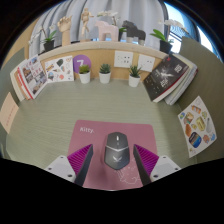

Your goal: Arrange mouse

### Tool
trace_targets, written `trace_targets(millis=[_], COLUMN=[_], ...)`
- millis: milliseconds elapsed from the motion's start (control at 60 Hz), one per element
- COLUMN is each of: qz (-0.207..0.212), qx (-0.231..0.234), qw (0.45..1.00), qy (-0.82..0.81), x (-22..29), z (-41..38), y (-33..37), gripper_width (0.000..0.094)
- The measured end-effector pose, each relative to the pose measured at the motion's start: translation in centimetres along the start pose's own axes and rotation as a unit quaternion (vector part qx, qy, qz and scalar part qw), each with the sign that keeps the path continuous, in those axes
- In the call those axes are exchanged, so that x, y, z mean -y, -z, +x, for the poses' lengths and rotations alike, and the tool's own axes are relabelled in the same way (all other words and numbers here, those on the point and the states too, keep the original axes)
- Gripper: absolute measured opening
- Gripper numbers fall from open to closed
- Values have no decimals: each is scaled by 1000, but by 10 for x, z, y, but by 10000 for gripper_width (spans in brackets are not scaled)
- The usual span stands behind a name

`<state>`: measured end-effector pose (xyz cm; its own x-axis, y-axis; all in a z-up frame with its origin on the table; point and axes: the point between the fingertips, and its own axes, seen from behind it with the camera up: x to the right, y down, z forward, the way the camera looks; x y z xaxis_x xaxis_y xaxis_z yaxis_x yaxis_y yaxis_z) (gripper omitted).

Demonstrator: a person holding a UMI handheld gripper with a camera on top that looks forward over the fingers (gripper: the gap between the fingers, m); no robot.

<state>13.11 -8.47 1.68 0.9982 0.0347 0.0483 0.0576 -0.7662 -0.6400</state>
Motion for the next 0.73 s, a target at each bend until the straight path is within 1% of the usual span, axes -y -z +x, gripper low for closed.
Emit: trace_targets(millis=[133,250,400,633,733], qz=[14,44,86,111,116], qx=[6,5,12,30,29], qw=[1000,999,996,993,993], qy=[7,0,0,3,10], x=[33,66,93,92,86], z=[-18,-34,-60,-111,-124], y=[51,100,157,217,232], gripper_width=[801,803,804,804,802])
